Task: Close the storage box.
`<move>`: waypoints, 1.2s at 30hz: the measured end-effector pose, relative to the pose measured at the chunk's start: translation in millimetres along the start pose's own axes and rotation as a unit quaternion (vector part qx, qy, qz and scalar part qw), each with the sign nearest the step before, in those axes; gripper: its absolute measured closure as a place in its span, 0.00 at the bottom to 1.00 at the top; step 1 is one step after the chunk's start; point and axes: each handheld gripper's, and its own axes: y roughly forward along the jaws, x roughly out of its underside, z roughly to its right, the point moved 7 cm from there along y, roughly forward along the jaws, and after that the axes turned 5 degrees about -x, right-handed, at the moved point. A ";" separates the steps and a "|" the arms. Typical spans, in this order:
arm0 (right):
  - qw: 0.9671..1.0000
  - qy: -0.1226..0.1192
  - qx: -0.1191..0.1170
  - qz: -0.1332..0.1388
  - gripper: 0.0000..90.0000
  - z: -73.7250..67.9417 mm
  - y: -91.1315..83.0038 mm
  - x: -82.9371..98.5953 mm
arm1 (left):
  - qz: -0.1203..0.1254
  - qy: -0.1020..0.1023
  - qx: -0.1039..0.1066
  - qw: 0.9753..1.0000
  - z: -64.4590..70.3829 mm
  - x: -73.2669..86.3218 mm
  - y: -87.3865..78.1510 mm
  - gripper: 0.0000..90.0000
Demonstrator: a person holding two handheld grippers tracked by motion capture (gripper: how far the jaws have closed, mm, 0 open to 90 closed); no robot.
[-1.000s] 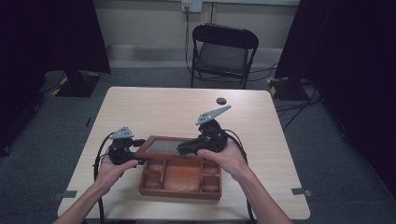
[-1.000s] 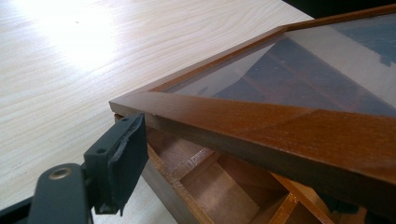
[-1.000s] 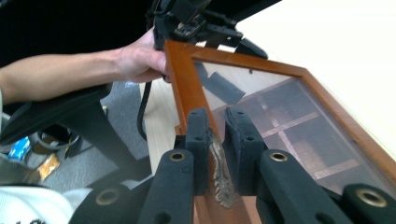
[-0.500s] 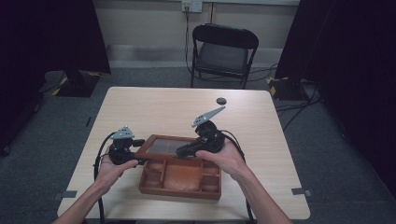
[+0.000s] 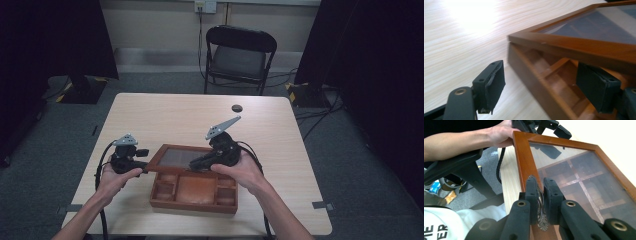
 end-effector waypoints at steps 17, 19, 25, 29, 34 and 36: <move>1.000 -0.011 0.006 -0.024 0.92 -6.5 8.7 15.8 | -0.001 -0.038 -0.036 0.999 -40.2 4.9 -6.4 0.27; 0.999 -0.013 0.012 -0.027 0.92 -8.4 10.5 19.4 | -0.003 -0.036 -0.034 0.999 -39.9 4.8 -5.8 0.26; 0.999 -0.012 0.015 -0.039 0.92 -11.6 13.0 31.7 | -0.003 -0.037 -0.034 0.999 -38.9 4.5 -5.2 0.26; 0.998 -0.016 0.020 -0.051 0.92 -13.9 14.3 37.8 | -0.005 -0.039 -0.034 0.999 -39.5 5.3 -4.0 0.26; 0.999 -0.022 0.018 -0.043 0.92 -14.8 16.1 45.3 | -0.007 -0.035 -0.035 0.999 -38.8 5.3 -3.7 0.26; 0.998 -0.015 0.020 -0.051 0.92 -14.9 20.2 56.2 | -0.008 -0.034 -0.035 0.999 -38.1 5.3 -2.9 0.26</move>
